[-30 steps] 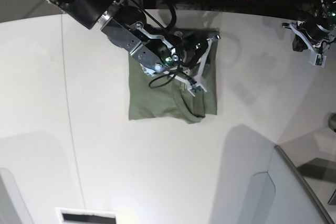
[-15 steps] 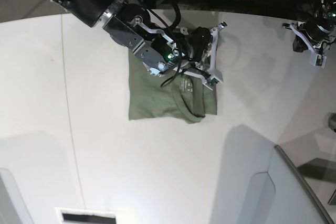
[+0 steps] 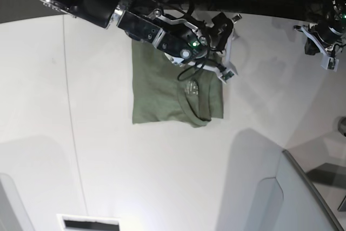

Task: Layout the t-shirt on the table in an organized manner, then fold the t-shirt properly

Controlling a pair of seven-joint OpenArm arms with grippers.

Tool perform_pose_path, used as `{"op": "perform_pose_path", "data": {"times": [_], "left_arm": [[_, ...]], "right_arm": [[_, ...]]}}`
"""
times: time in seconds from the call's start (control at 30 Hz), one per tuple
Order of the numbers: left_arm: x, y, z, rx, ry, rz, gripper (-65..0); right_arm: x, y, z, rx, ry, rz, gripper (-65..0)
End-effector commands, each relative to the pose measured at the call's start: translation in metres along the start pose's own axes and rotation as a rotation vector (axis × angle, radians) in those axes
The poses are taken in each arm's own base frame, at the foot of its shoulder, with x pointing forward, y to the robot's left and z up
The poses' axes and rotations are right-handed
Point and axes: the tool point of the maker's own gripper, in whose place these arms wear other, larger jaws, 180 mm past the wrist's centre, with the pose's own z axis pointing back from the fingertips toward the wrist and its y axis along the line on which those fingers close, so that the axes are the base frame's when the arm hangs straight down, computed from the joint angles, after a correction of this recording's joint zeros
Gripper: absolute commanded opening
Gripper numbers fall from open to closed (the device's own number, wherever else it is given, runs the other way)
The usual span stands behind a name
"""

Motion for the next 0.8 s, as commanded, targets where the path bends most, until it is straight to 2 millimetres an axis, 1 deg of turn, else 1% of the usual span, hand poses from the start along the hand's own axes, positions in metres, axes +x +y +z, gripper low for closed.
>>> {"op": "perform_pose_path", "data": {"times": [0.0,0.1,0.17,0.23,0.3,0.47,0.6,0.67,0.7,0.73,0.77], "left_arm": [[0.011,0.008,0.004,0.012,-0.031,-0.013,-65.0],[0.011,0.008,0.004,0.012,-0.031,-0.013,-65.0],[0.011,0.007,0.004,0.011,-0.031,-0.012,-65.0],[0.011,0.007,0.003,0.01,-0.03,-0.011,-65.0],[0.01,0.007,0.004,0.01,-0.028,-0.011,-65.0],[0.01,0.007,0.004,0.01,-0.027,-0.011,-65.0],[0.01,0.007,0.004,0.01,-0.027,-0.011,-65.0],[0.009,0.007,0.004,0.01,-0.025,-0.011,-65.0],[0.009,0.007,0.004,0.01,-0.025,-0.011,-65.0],[0.008,0.006,0.004,0.01,-0.024,-0.011,-65.0],[0.008,0.006,0.004,0.01,-0.024,-0.011,-65.0]], "right_arm": [[0.015,0.003,0.005,0.004,-0.041,0.006,-32.3],[0.016,0.0,0.005,-0.02,-0.048,0.021,-32.1],[0.017,-0.009,0.005,-0.082,-0.065,0.02,-31.7],[0.013,-0.017,0.004,-0.145,-0.072,-0.012,-31.4],[0.016,-0.016,0.004,-0.159,-0.085,-0.009,-31.4],[0.006,-0.026,-0.005,-0.193,-0.048,-0.019,-32.0],[0.01,-0.027,-0.007,-0.194,-0.072,-0.015,-33.0],[0.01,-0.027,-0.007,-0.192,-0.072,-0.017,-40.2],[0.01,-0.027,-0.007,-0.191,-0.072,-0.015,-45.8],[0.009,-0.026,-0.007,-0.189,-0.068,-0.013,-53.1],[0.009,-0.024,-0.008,-0.18,-0.067,0.001,-59.1]]}}
